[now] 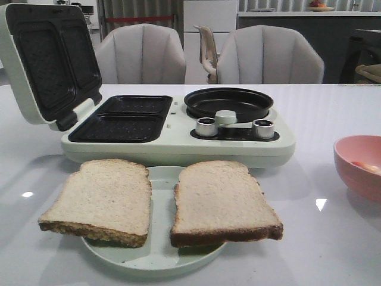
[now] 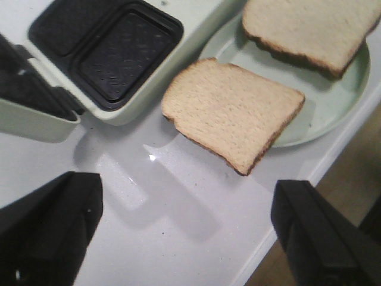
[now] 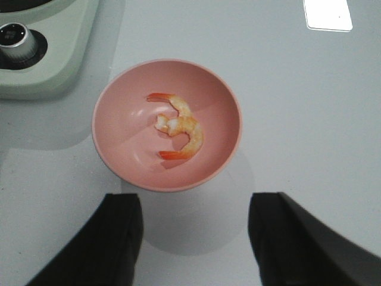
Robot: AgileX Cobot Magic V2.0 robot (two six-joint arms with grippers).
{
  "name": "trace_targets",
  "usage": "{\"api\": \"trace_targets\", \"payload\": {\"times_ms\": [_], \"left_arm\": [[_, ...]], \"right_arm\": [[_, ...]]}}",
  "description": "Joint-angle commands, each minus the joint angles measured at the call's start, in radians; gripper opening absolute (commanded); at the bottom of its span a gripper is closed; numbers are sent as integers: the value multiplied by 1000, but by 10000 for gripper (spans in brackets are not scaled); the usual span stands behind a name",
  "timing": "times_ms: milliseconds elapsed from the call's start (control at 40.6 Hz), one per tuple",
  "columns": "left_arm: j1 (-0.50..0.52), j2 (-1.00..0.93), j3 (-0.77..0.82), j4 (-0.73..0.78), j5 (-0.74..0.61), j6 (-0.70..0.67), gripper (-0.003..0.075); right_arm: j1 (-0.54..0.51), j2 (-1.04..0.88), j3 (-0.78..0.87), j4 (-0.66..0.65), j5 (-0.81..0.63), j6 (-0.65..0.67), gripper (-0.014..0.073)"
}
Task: Make breakfast with bread and shrimp
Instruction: 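Reach the left gripper down and grasp the nearer bread slice's edge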
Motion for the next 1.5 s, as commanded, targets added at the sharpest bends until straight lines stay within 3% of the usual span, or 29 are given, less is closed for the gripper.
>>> {"api": "trace_targets", "payload": {"times_ms": [0,148,369,517,763,1108,1478], "left_arm": [[-74,78,-30,98,-61,8,623],[-193,213,9,258,-96,-36,623],[-335,395,42,700,-159,-441,521],[-343,519,40,855,-167,-538,459],[-343,632,40,1072,-170,-740,455],[-343,678,40,1089,-175,-745,435],[-343,678,40,1068,-167,-747,142]], "right_arm": [[-5,-2,-36,-5,-62,1,505],[-5,-2,-36,-5,-62,1,505],[-5,-2,-36,-5,-62,1,505],[-5,-2,-36,-5,-62,1,505],[-5,-2,-36,-5,-62,1,505],[-5,-2,-36,-5,-62,1,505],[-5,-2,-36,-5,-62,1,505]]}}
